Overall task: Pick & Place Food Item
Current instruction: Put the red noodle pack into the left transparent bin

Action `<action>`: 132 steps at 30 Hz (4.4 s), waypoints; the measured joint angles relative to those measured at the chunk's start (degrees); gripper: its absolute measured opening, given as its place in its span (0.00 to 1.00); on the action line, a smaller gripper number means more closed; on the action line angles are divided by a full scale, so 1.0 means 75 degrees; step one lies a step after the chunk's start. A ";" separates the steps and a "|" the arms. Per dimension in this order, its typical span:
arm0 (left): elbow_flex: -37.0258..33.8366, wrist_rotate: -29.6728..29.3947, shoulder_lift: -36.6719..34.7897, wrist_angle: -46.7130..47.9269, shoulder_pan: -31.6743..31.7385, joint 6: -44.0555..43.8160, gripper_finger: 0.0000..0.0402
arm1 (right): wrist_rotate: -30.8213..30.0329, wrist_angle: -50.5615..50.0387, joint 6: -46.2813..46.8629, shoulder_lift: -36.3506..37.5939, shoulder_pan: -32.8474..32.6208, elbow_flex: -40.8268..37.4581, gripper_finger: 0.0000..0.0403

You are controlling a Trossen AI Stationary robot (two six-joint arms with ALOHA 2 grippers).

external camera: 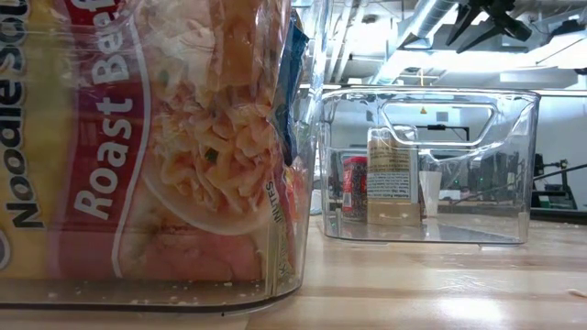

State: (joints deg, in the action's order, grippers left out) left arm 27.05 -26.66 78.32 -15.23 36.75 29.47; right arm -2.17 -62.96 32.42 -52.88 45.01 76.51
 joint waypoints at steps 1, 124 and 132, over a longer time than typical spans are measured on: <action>0.0000 0.0102 -0.0206 0.0145 -0.0016 -0.0128 0.00 | -0.0001 0.0000 0.0000 -0.0001 0.0000 0.0000 0.30; 0.3305 0.1070 0.0307 0.3075 -0.6917 -0.7348 0.33 | -0.0504 -0.0504 -0.0318 0.0011 -0.1955 -0.0003 0.30; 0.3308 0.1786 0.0866 0.3192 -0.6757 -0.6792 0.14 | -0.0639 -0.0526 -0.0278 0.0011 -0.1950 -0.0003 0.30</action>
State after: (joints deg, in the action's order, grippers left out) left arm 51.86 -13.27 84.82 8.71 -13.93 -21.47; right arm -6.96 -66.91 30.34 -52.80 30.39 76.49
